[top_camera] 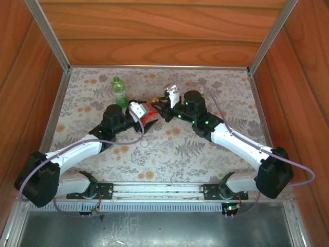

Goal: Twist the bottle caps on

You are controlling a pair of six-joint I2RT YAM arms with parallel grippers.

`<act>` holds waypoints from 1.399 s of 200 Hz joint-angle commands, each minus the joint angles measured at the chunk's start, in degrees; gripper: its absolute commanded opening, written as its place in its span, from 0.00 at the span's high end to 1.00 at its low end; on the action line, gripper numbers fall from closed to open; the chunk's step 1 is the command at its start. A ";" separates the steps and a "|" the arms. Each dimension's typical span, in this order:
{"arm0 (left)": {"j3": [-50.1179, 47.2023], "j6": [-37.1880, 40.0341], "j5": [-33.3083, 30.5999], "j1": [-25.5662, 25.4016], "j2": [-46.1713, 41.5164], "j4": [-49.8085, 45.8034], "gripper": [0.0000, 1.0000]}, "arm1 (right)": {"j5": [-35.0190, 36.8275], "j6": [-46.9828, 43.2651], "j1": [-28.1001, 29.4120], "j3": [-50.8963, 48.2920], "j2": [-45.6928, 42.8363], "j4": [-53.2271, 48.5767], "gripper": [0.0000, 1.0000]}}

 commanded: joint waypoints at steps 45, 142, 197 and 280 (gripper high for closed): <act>-2.25 -16.77 -15.05 -0.18 -1.72 0.67 0.00 | 16.85 -2.45 -6.85 12.34 13.19 -2.06 0.80; -4.44 -19.93 -19.37 -0.22 -2.64 0.69 0.00 | 16.64 -7.86 -12.43 38.28 38.93 -10.63 0.76; -4.36 -19.34 -20.58 -0.24 -2.12 0.67 0.00 | 15.95 -7.72 -12.65 40.51 40.53 -12.82 0.63; -1.76 -19.31 -20.26 -0.23 1.26 0.66 0.00 | 17.82 -10.33 -12.72 35.52 31.24 -8.71 0.19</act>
